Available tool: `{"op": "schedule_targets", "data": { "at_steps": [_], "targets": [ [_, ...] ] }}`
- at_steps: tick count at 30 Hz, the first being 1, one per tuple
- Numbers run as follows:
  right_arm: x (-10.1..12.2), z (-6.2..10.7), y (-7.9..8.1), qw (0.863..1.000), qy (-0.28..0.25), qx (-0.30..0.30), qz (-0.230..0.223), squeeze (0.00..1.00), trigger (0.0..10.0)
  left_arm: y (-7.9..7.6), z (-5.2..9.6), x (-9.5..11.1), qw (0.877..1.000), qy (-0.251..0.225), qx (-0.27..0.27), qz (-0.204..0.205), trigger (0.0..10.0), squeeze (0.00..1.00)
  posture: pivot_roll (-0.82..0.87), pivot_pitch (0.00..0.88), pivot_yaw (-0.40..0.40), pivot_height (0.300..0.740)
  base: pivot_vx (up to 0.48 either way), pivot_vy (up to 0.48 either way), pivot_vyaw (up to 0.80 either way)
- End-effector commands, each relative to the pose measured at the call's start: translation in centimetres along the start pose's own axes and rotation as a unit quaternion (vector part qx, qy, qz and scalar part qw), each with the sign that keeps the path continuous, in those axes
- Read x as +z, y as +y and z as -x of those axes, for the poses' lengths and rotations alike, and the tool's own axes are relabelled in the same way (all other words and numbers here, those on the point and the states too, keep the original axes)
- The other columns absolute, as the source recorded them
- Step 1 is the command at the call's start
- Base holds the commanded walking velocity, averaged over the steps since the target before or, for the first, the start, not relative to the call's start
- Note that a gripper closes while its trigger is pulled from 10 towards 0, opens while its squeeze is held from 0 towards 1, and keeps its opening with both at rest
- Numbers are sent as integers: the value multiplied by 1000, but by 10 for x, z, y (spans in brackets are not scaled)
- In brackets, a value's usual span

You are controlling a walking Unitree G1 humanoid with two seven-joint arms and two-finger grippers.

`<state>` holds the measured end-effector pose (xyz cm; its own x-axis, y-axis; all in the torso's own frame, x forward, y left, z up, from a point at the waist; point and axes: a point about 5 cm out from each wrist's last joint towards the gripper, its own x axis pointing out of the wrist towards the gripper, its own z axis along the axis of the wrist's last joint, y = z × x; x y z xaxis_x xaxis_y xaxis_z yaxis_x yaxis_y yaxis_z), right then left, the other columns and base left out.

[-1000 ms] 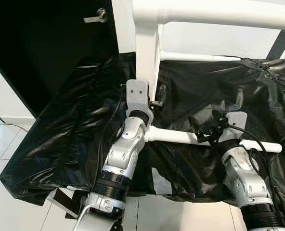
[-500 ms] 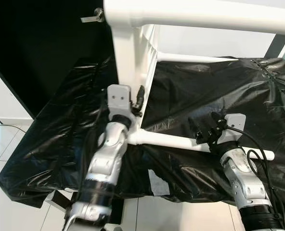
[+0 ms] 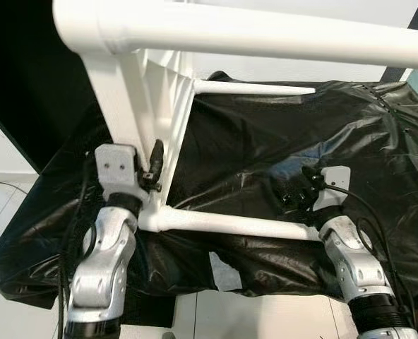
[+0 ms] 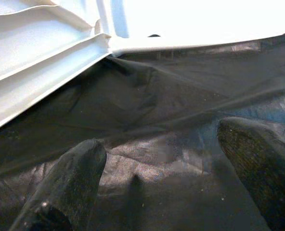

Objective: Building children table

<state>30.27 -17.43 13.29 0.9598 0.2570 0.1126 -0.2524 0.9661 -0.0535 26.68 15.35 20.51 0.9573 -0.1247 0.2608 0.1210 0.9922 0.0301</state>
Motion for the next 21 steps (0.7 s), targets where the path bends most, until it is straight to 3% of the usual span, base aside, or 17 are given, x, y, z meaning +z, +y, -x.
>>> {"op": "schedule_targets", "data": {
  "at_steps": [1,17,18,19,20,21],
  "targets": [
    [-3,-2,5,1000,6,18,2,0,10000,11,8,10,998,-19,52,-30,0,0,39,0,-18,740,0,0,0],
    [-11,0,15,997,32,71,1,0,10000,27,22,10,992,-14,119,-46,0,0,46,0,-21,740,0,0,0],
    [-12,1,15,997,33,73,3,0,10000,27,24,10,991,-9,124,-47,2549,0,45,0,-19,740,0,0,0],
    [-12,1,14,997,34,73,4,0,10000,26,26,8,992,-3,121,-44,2392,0,44,0,-16,740,0,0,0],
    [-13,2,14,997,35,73,5,0,10000,25,26,7,992,1,118,-43,10000,0,44,0,-16,740,0,0,0],
    [-13,2,13,997,35,73,6,0,10000,24,27,5,992,8,114,-49,10000,0,44,0,-16,740,0,0,0]
  ]
}}
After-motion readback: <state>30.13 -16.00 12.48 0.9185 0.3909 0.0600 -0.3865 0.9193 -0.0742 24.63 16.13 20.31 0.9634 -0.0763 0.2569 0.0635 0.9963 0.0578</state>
